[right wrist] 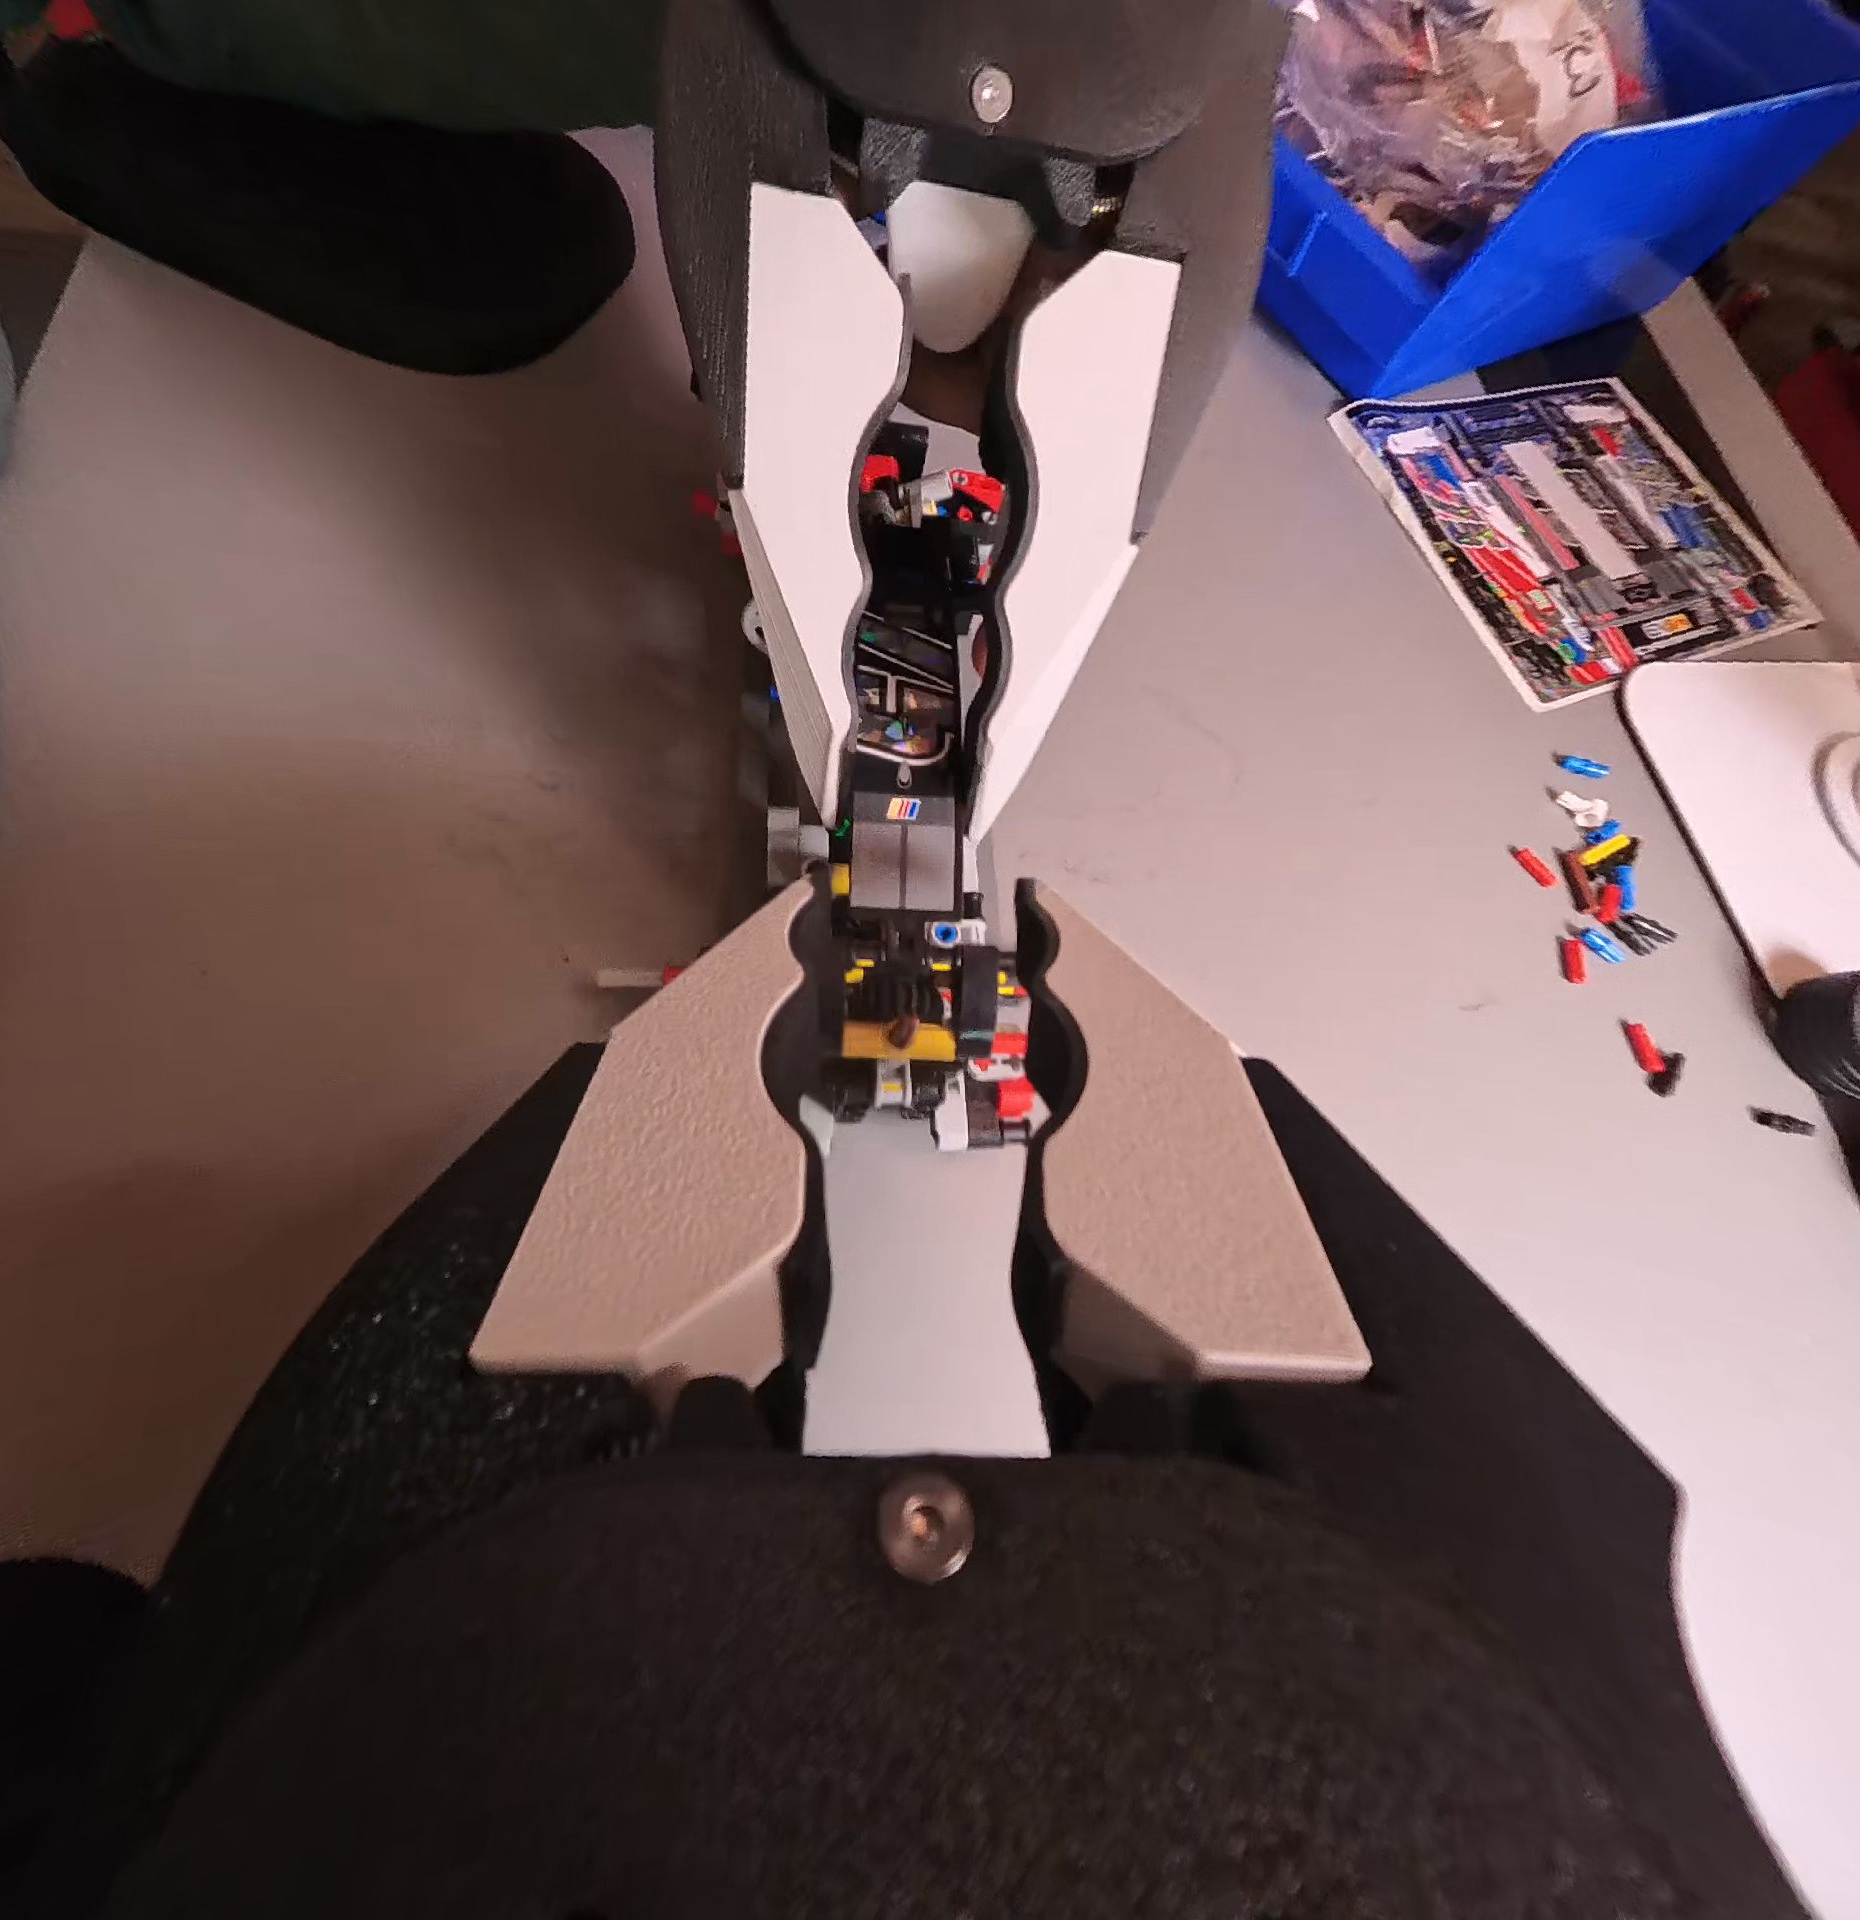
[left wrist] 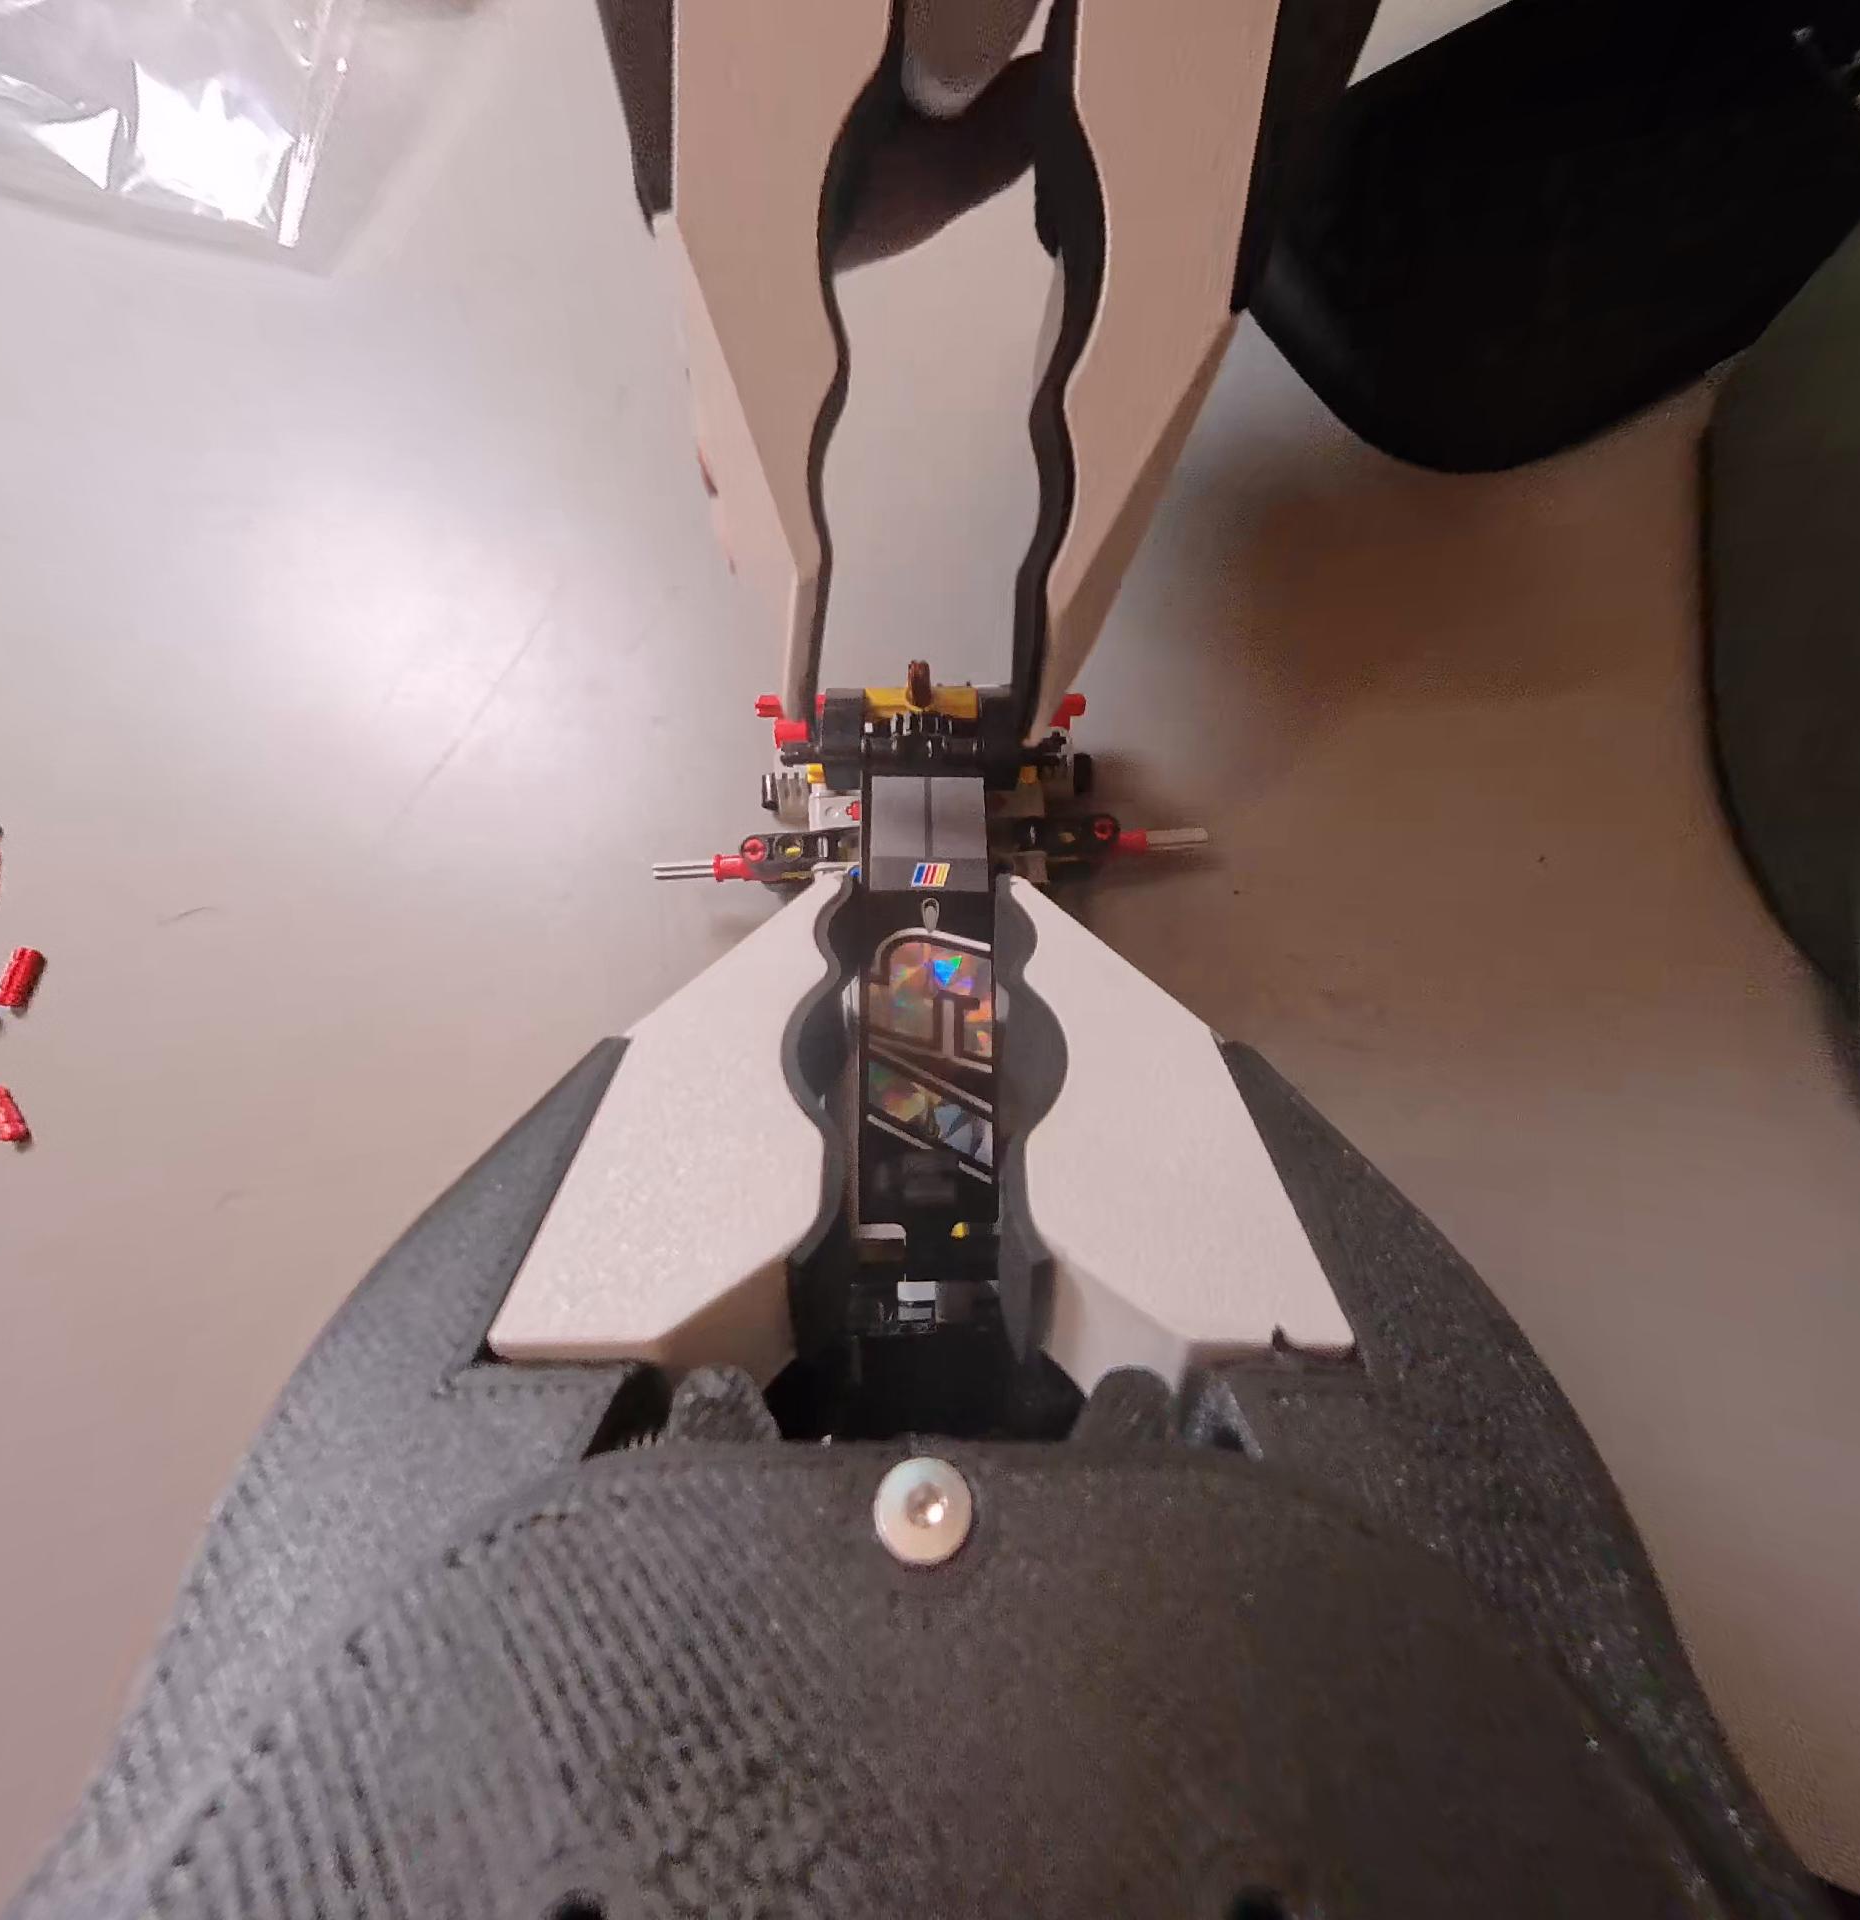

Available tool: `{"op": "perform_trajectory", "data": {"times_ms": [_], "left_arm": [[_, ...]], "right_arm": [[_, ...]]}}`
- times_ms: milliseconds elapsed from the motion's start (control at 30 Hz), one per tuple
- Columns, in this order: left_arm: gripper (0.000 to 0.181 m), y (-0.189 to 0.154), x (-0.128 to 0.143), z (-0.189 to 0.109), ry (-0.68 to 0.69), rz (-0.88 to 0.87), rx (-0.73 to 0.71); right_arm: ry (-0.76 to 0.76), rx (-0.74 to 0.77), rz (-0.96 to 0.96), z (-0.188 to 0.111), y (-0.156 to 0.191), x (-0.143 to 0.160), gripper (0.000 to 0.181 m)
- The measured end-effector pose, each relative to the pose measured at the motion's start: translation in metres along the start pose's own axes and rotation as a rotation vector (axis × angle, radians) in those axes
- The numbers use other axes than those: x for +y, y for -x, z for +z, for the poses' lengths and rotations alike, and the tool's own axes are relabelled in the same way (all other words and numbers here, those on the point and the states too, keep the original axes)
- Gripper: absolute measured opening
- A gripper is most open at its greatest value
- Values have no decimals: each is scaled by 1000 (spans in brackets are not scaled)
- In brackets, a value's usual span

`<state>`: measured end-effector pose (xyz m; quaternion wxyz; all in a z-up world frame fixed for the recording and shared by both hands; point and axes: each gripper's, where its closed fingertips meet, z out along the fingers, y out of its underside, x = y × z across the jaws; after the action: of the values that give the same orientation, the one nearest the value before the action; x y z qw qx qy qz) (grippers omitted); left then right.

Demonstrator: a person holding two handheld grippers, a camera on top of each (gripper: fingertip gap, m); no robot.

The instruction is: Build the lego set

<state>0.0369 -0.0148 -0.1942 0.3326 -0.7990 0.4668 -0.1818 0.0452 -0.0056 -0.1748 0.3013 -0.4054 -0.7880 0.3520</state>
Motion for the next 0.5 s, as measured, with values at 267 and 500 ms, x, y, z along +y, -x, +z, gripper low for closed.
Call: {"op": "perform_trajectory", "data": {"times_ms": [267, 500], "left_arm": [[23, 2, -1, 1, 43, 16, 1], [23, 0, 6, 3, 52, 20, 6]], "right_arm": [[73, -102, 32, 31, 3, 3, 36], [101, -141, 33, 35, 6, 11, 28]]}}
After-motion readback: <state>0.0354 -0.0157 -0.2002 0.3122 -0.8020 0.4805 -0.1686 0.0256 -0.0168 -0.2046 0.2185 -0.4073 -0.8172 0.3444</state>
